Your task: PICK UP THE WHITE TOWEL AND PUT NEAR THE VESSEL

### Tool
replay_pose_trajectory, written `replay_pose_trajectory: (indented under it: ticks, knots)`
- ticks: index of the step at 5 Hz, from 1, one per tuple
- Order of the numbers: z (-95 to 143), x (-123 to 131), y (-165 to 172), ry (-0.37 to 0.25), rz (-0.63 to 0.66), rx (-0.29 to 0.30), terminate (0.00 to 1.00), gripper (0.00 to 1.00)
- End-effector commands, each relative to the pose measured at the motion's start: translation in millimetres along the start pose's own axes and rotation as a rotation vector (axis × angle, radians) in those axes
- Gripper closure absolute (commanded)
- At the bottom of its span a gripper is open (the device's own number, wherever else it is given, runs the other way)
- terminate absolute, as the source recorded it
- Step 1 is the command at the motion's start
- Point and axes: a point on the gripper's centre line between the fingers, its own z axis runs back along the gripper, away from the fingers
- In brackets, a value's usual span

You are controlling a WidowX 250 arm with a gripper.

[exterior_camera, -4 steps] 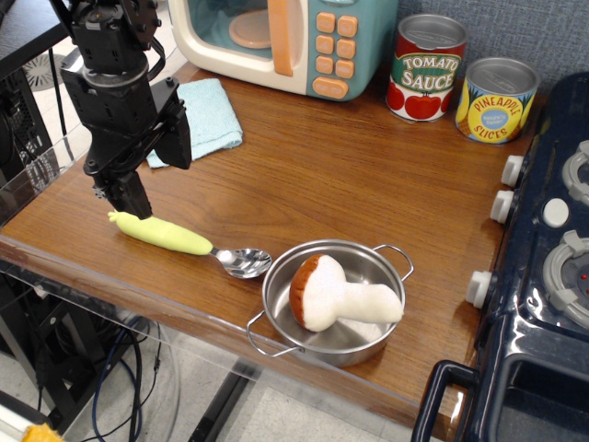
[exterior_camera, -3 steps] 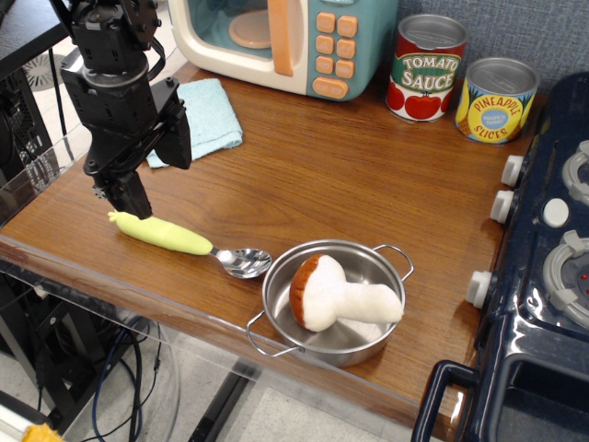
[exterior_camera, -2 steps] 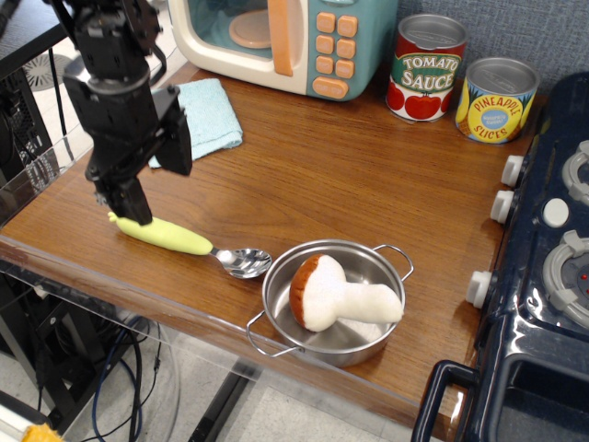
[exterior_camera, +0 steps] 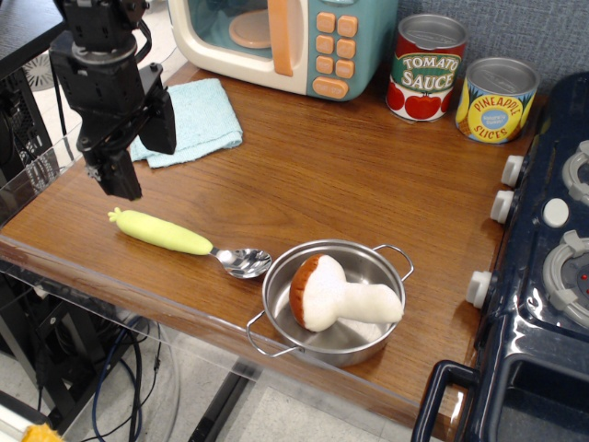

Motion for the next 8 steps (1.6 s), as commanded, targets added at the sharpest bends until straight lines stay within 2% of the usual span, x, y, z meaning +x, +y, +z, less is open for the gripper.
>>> replay_pose_trajectory:
  ticks: [1, 2, 3, 4, 5, 6, 8]
  knots:
    - [13.4, 20.4, -49.9, -0.035, 0.129, -0.065, 0.00, 0.00]
    - [7.4, 30.3, -74.5, -0.041, 0.191, -0.071, 0.00, 0.00]
    - [-7.4, 37.8, -100.8, -0.080, 0.237, -0.090, 0.00, 0.00]
    - [-17.8, 43.8, -117.6, -0.095, 0.268, -0.075, 0.00, 0.00]
    - [-31.0, 50.5, -125.5, -0.136, 0.281, -0.060, 0.00, 0.00]
    - [-43.0, 52.8, -127.4, -0.150, 0.281, -0.033, 0.00, 0.00]
    - [-59.5, 41.4, -122.4, -0.164, 0.280, 0.003, 0.00, 0.00]
